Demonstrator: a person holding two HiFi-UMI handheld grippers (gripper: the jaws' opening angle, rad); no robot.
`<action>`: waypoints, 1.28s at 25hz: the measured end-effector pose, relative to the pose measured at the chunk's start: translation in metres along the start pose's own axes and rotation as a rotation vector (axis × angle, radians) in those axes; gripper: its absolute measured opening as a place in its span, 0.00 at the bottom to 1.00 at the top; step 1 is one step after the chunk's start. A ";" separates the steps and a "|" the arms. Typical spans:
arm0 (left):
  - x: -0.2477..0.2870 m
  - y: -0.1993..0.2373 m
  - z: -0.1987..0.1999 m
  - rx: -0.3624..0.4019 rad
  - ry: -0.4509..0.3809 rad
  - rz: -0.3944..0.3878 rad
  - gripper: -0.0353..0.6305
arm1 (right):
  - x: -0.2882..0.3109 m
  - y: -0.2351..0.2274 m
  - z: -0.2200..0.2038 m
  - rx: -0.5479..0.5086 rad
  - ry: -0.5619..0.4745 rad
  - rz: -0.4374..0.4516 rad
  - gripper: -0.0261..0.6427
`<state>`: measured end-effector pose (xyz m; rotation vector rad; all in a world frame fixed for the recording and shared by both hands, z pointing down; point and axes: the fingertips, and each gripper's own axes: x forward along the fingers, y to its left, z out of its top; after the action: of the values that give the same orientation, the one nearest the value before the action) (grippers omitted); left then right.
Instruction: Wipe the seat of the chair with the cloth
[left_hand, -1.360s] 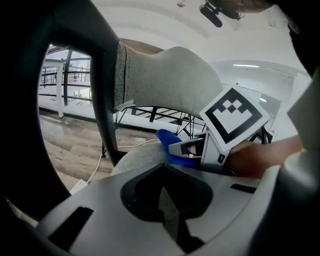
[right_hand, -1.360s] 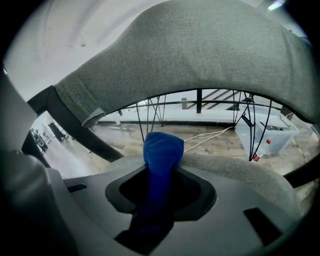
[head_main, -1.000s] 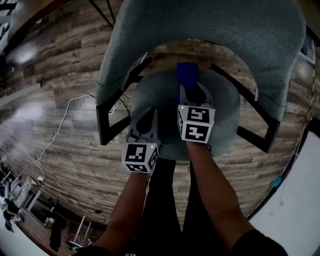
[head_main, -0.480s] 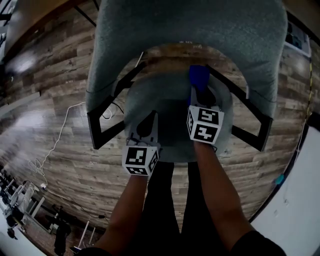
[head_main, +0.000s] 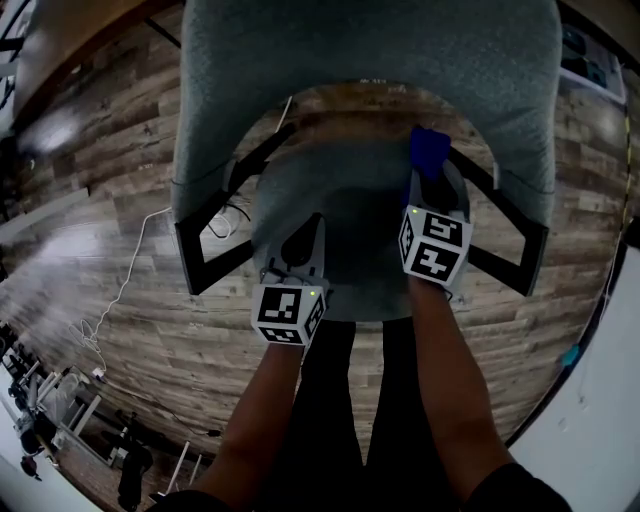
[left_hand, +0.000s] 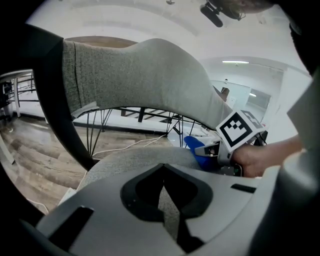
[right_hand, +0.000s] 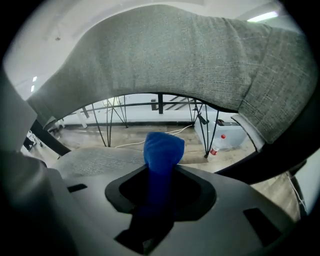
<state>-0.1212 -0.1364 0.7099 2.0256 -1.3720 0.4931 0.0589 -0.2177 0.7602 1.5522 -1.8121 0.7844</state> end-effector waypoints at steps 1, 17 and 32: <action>0.001 0.000 0.000 0.001 0.000 -0.002 0.06 | -0.001 -0.005 -0.001 0.004 0.000 -0.011 0.23; -0.004 0.000 0.004 -0.010 -0.032 -0.011 0.06 | -0.022 -0.032 0.006 -0.009 -0.067 -0.067 0.23; -0.057 0.038 -0.025 -0.103 -0.069 0.103 0.06 | -0.041 0.165 -0.002 -0.267 -0.081 0.296 0.23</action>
<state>-0.1769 -0.0898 0.7043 1.9126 -1.5171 0.3922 -0.0991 -0.1691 0.7228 1.1769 -2.1397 0.5856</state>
